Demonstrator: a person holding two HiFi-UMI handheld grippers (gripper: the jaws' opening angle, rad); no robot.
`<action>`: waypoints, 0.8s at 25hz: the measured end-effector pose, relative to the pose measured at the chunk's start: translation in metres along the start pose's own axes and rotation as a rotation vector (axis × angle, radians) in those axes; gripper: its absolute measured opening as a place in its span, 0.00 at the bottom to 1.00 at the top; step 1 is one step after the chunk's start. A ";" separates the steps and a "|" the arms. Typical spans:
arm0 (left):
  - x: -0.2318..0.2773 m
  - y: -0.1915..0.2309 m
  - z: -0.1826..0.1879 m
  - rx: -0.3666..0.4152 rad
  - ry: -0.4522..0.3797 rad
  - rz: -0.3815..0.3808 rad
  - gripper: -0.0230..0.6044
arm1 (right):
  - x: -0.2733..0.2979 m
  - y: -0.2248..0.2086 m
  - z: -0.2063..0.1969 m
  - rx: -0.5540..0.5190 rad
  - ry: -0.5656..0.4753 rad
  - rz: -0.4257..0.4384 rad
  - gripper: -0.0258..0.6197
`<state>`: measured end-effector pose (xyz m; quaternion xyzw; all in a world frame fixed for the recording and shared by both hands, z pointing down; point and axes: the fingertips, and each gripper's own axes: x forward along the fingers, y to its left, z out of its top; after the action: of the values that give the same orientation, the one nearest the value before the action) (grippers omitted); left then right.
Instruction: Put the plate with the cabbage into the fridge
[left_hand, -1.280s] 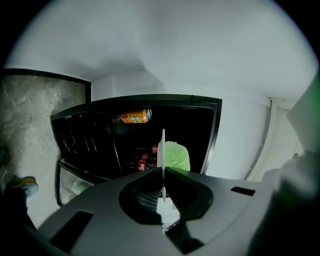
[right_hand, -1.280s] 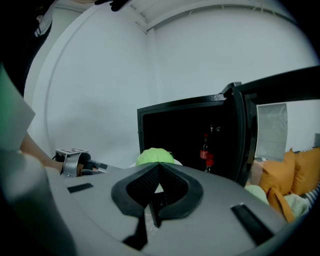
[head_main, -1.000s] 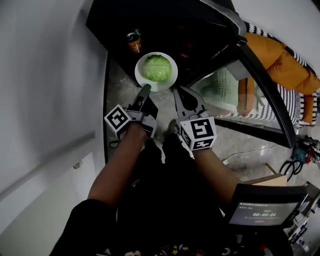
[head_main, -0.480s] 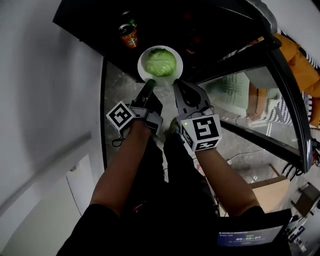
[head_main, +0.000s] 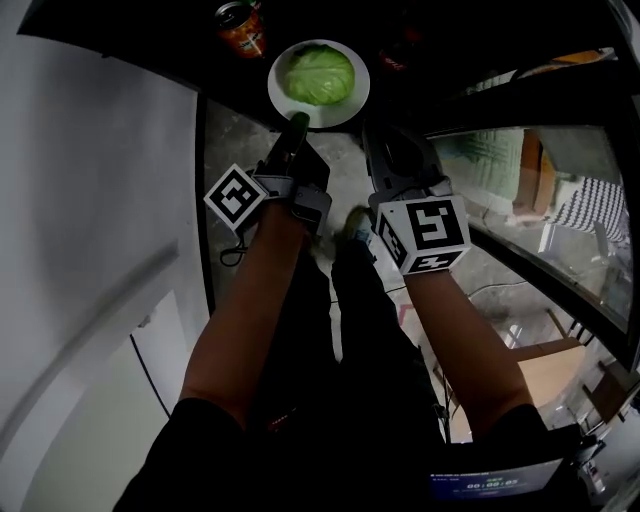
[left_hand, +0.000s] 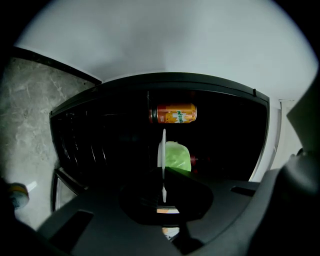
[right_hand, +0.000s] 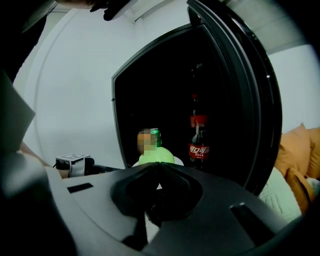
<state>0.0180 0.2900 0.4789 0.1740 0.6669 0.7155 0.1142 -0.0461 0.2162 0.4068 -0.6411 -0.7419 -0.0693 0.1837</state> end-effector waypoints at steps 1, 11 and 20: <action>0.000 0.003 0.000 -0.001 -0.002 0.004 0.06 | 0.001 -0.001 -0.002 0.003 0.005 -0.003 0.05; 0.002 0.014 0.002 0.001 -0.014 0.012 0.06 | 0.010 -0.007 -0.001 -0.005 -0.030 -0.015 0.05; 0.006 0.014 0.006 0.015 -0.028 0.017 0.06 | 0.012 -0.009 -0.007 0.001 -0.019 -0.019 0.05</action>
<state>0.0160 0.2971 0.4937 0.1906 0.6688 0.7091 0.1160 -0.0548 0.2236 0.4184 -0.6347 -0.7496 -0.0647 0.1764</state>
